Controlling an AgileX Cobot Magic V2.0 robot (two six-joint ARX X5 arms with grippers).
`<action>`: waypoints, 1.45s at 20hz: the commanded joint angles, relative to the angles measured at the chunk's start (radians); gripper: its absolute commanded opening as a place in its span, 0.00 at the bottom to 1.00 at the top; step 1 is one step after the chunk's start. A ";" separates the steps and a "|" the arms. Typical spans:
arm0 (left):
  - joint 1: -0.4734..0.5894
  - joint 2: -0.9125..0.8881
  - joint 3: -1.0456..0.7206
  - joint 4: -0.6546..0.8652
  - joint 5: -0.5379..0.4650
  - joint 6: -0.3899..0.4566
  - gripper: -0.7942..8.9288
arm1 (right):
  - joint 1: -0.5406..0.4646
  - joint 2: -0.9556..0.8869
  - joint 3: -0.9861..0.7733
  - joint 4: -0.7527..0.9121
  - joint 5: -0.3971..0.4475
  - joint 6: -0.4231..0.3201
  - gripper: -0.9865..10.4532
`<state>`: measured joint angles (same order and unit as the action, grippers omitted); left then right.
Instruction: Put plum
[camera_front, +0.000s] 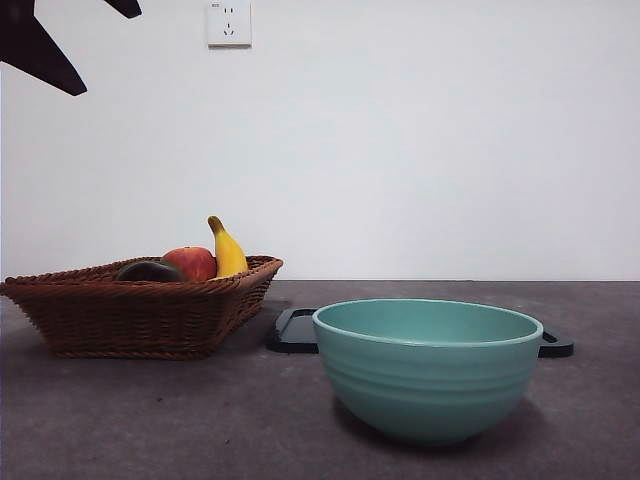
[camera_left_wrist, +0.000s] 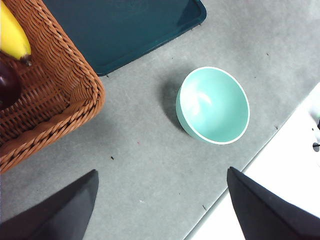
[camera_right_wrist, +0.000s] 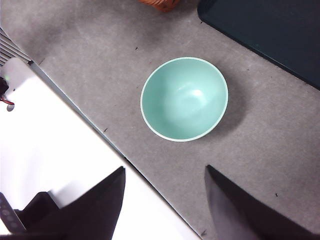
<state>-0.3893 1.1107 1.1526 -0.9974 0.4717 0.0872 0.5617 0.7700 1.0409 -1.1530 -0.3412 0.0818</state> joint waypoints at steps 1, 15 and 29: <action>-0.005 0.008 0.019 -0.002 0.005 -0.002 0.49 | 0.006 0.006 0.014 0.004 -0.002 -0.012 0.31; -0.005 0.008 0.019 -0.004 0.005 -0.002 0.09 | 0.006 0.005 0.014 0.003 0.001 -0.012 0.09; 0.097 -0.146 0.011 0.268 -0.063 0.087 0.09 | 0.006 0.005 0.014 0.003 0.001 -0.012 0.09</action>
<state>-0.2947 0.9791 1.1511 -0.7780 0.4137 0.1486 0.5617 0.7700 1.0409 -1.1549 -0.3401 0.0750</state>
